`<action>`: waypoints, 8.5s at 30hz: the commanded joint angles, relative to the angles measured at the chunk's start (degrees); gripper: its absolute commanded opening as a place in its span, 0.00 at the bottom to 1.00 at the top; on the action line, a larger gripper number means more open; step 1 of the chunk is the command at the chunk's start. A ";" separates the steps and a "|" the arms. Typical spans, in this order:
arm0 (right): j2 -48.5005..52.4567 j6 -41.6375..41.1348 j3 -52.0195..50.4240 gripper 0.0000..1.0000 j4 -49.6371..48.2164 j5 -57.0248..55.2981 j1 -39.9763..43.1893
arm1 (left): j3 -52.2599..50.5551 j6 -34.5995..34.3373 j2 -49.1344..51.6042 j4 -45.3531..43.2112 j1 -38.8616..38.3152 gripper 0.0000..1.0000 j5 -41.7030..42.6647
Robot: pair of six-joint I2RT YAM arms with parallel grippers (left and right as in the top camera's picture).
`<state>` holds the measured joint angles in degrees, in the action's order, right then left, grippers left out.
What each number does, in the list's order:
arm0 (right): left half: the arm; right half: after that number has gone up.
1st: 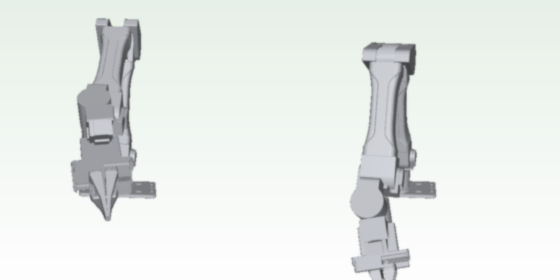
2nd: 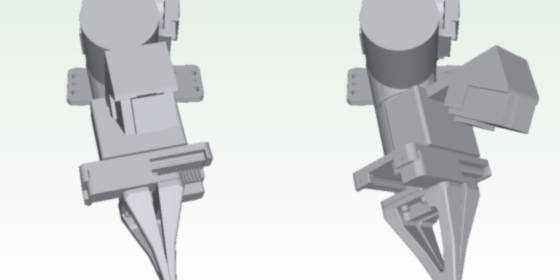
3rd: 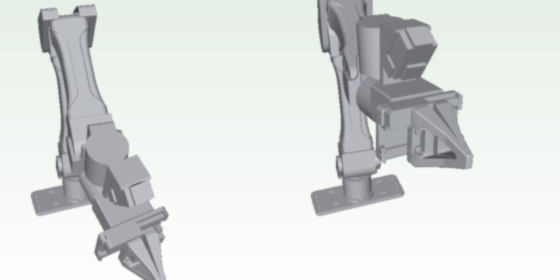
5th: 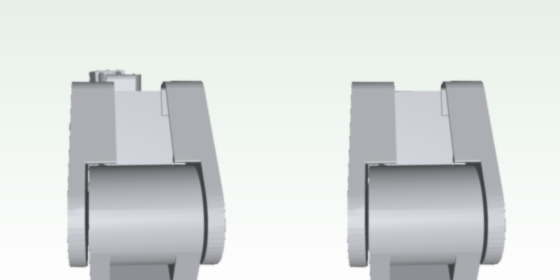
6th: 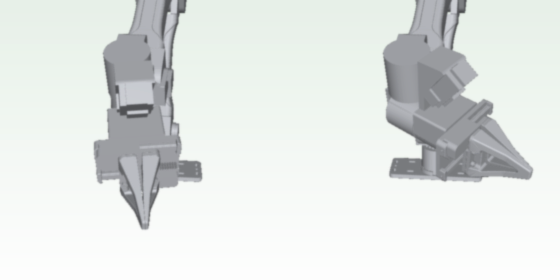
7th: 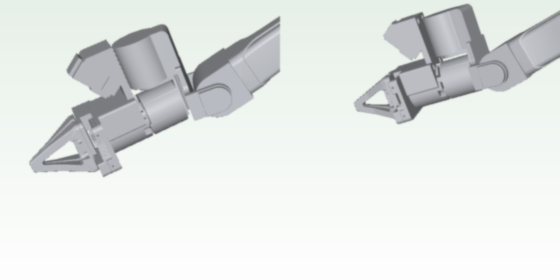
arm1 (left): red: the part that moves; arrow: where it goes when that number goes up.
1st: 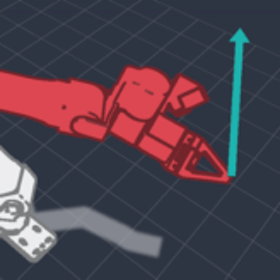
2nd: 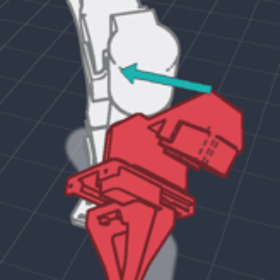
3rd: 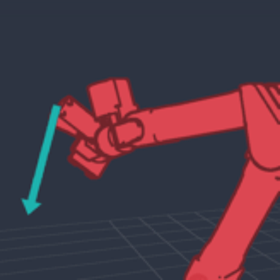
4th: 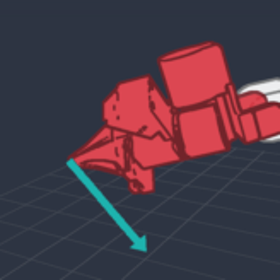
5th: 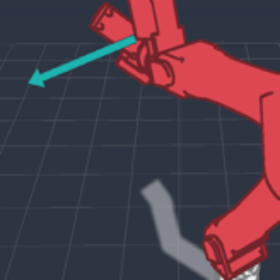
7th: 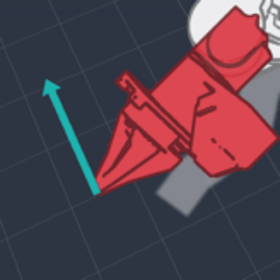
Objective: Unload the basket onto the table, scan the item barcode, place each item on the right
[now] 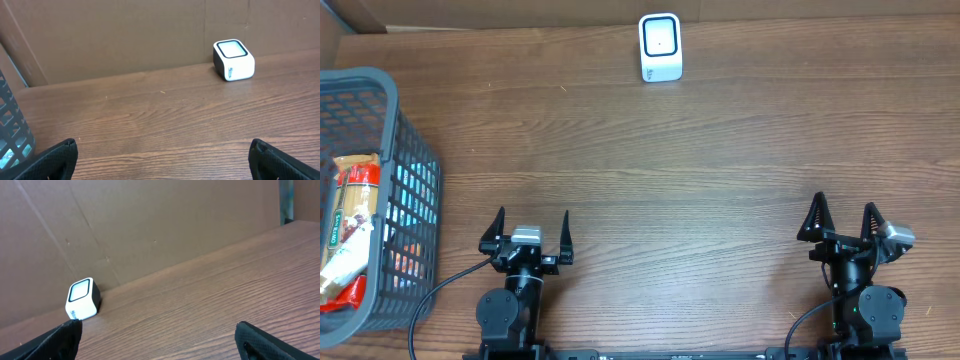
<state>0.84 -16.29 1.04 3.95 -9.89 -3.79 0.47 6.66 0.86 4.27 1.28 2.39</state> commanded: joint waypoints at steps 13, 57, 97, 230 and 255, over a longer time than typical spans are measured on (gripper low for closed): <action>-0.68 -0.13 -0.59 1.00 -0.39 -0.57 -0.04 | 1.01 0.61 -0.55 1.55 0.57 1.00 1.70; -0.68 -0.13 -0.59 1.00 -0.39 -0.57 -0.04 | 101.42 -3.34 73.18 60.65 0.55 1.00 20.13; -0.68 -0.13 -0.59 1.00 -0.39 -0.57 -0.04 | 107.58 -18.45 91.56 64.65 47.06 0.90 -13.22; -0.68 -0.13 -0.59 1.00 -0.37 -0.57 -0.04 | 108.74 12.41 119.36 65.81 40.04 0.66 -15.91; -0.68 -0.13 -0.59 1.00 -0.39 -0.57 -0.04 | 90.88 21.68 119.58 50.88 46.27 0.78 -6.12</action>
<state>0.84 -16.29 1.06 3.92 -9.91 -3.79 93.41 26.79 120.31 55.00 48.29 -8.60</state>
